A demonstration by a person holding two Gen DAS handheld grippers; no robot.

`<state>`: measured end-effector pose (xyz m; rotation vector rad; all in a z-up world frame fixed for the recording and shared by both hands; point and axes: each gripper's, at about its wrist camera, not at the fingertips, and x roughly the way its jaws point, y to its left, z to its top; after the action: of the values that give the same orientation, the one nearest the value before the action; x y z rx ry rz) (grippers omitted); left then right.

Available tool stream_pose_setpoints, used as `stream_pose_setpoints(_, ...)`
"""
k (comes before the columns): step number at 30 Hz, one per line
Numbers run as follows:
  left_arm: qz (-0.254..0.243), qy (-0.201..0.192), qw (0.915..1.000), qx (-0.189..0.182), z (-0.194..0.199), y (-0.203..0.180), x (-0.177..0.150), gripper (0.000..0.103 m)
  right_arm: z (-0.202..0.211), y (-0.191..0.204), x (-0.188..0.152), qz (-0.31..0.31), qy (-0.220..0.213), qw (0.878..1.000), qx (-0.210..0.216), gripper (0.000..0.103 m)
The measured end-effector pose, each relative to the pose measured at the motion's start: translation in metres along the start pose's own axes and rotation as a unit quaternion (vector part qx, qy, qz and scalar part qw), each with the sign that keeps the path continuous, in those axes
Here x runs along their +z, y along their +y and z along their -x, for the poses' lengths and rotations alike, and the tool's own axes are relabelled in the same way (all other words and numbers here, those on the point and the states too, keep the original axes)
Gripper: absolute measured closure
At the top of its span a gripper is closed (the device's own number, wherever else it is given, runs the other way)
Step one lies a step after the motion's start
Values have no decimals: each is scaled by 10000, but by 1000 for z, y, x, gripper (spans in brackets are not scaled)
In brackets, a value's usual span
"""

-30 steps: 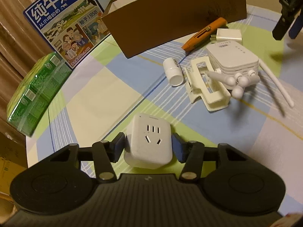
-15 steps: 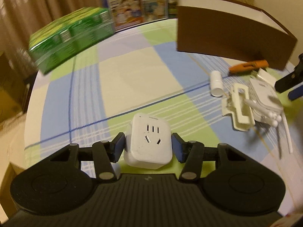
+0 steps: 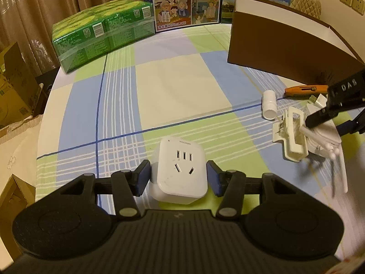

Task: Organize rigid objects
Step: 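Grasp the white WiFi extender with the right tool while the left tool holds the socket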

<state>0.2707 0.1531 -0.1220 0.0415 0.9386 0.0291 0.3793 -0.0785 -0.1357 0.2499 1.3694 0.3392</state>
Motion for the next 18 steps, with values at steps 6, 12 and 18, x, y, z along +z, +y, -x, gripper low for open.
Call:
stream_pose_setpoints(6,45,53,9999,-102,0,-3,1,53,7,2,-7,712,52,9974,-8,44)
stream_pose_setpoints(12,70,182,9995,-244,3,-12,0,54,16,6,-19,1905,132,9812,-281,47)
stream_pose_setpoints(18,75,281,9990,-326,3,-21,0,53,20,1,-29,2224,102,9741,-388,47)
